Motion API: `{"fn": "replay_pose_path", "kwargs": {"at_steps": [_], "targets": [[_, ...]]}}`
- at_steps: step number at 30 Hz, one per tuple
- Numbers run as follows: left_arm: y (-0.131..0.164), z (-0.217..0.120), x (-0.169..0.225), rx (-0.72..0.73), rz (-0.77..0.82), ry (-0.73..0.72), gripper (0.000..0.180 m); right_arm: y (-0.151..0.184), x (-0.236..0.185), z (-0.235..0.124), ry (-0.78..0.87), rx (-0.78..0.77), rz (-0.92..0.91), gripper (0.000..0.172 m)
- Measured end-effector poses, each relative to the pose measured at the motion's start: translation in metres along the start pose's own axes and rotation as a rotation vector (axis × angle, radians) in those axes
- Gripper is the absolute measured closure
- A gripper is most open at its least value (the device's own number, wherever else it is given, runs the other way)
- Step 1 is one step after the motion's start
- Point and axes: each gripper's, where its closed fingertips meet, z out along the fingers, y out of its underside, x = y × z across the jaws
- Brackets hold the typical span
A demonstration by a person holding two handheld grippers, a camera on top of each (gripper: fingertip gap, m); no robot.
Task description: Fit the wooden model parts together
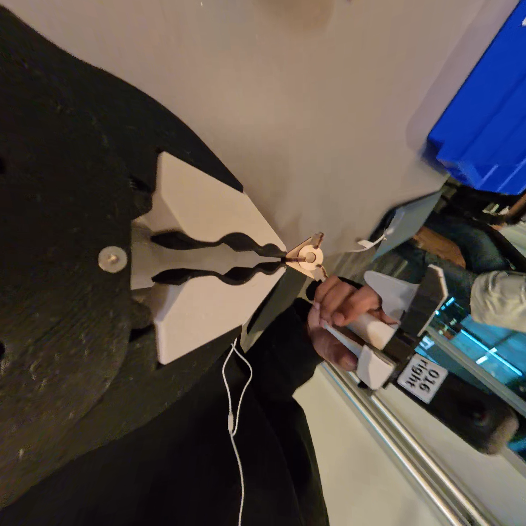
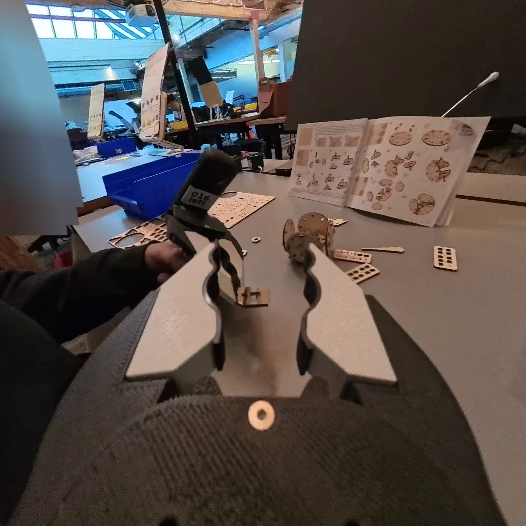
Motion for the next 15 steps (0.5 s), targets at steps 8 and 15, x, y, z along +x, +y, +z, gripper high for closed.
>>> {"fn": "replay_pose_path", "kwargs": {"at_steps": [8,15], "targets": [[-0.011,-0.007,0.022,0.072,-0.041,0.162,0.18,0.022,-0.036,0.0,-0.114,-0.116,-0.269,0.136],[-0.015,-0.013,0.035,0.099,-0.089,0.283,0.18,0.019,-0.039,-0.002,-0.117,-0.092,-0.34,0.146]]}}
